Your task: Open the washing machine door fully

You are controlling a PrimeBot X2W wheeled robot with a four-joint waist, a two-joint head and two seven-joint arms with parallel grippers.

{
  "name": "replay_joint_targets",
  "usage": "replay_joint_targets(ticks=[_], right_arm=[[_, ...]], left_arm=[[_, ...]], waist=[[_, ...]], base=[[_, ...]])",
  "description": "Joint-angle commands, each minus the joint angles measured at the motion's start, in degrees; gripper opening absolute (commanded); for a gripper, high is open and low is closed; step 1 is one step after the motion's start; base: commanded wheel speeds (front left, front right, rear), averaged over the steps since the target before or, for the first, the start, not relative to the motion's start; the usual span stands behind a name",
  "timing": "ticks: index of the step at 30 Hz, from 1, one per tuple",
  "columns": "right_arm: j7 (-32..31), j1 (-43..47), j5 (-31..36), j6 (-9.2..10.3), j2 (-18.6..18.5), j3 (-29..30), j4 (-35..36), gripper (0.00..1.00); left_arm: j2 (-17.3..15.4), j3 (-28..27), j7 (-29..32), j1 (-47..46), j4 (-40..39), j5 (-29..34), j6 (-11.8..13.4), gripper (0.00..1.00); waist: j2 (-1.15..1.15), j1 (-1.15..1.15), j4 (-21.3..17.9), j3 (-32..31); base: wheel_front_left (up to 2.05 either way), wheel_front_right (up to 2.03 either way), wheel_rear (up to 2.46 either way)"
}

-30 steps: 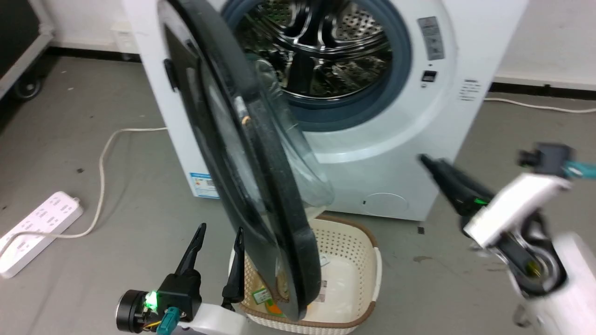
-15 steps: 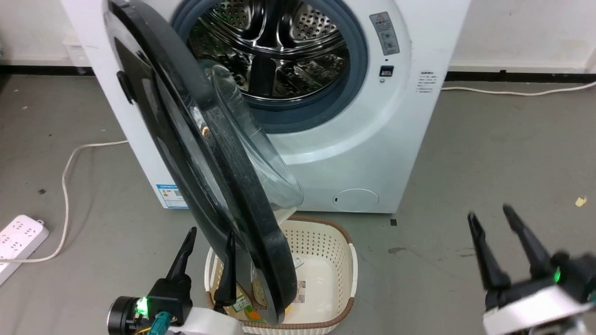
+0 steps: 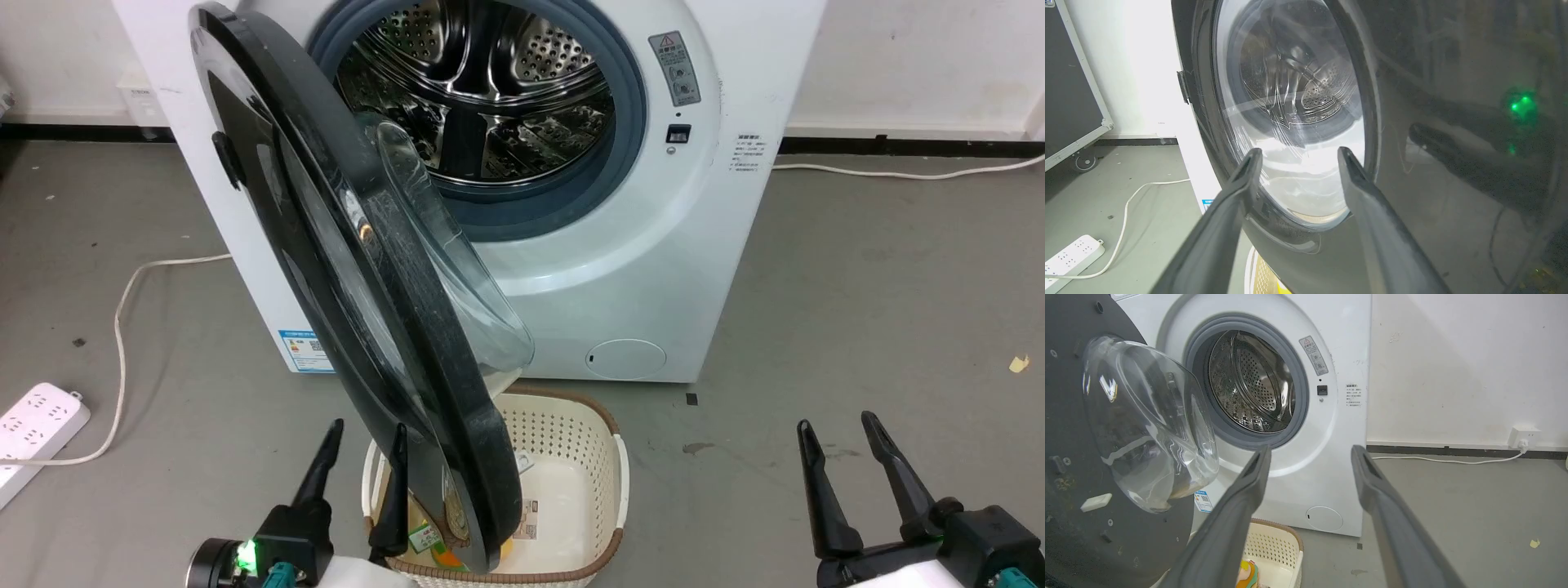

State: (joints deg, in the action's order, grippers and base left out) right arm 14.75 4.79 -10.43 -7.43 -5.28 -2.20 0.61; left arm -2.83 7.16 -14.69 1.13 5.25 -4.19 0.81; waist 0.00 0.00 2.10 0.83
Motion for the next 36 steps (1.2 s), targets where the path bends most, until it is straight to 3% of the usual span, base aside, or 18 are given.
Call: replay_joint_targets(ticks=[1,7,8,14,20,26,31,36], right_arm=[[0.2,0.8,0.4,-0.06,0.5,0.3,0.2,1.00],[0.2,0.7,0.0,-0.06,1.2,0.9,-0.1,1.00],[0.2,0.5,-0.1,-0.06,1.4,1.0,-0.1,1.00],[0.2,0.2,-0.2,-0.06,1.5,0.4,-0.3,1.00],[0.2,0.3,-0.4,-0.06,1.3,-0.1,-0.8,1.00],[0.2,0.2,-0.6,-0.06,1.4,-0.6,-0.5,1.00],[0.2,0.4,-0.7,-0.06,1.4,-0.6,-0.5,1.00],[0.2,0.3,-0.8,-0.06,1.5,-0.5,-0.3,1.00]], left_arm=[[-0.1,0.3,-0.3,0.8,-0.1,-0.4,-0.6,0.00],[-0.1,-0.3,-0.3,0.0,-3.6,-2.0,-0.7,0.00],[-0.1,-1.8,-0.3,-1.9,-9.4,-3.8,0.7,0.00],[-0.1,-3.1,-0.3,-6.3,-20.7,-5.3,3.0,0.00],[-0.1,0.0,-0.3,-9.7,-27.2,-3.3,4.1,0.00],[-0.1,8.3,0.8,-8.2,-24.4,-1.8,0.8,0.00],[-0.1,14.9,5.8,-5.6,-20.1,-2.7,-1.6,0.00],[-0.1,19.9,10.3,-3.4,-15.0,-5.0,-2.6,0.00]], waist=[[0.00,0.00,0.2,-0.1],[0.00,0.00,0.8,-0.5],[0.00,0.00,0.9,-0.6],[0.00,0.00,0.4,-0.6],[0.00,0.00,0.0,-1.0],[0.00,0.00,-0.3,-1.6],[0.00,0.00,-0.1,-1.6],[0.00,0.00,0.4,-1.2]], base=[[0.00,0.00,0.00],[0.00,0.00,0.00],[0.00,0.00,0.00],[0.00,0.00,0.00],[0.00,0.00,0.00],[0.00,0.00,0.00],[0.00,0.00,0.00],[0.00,0.00,0.00]])
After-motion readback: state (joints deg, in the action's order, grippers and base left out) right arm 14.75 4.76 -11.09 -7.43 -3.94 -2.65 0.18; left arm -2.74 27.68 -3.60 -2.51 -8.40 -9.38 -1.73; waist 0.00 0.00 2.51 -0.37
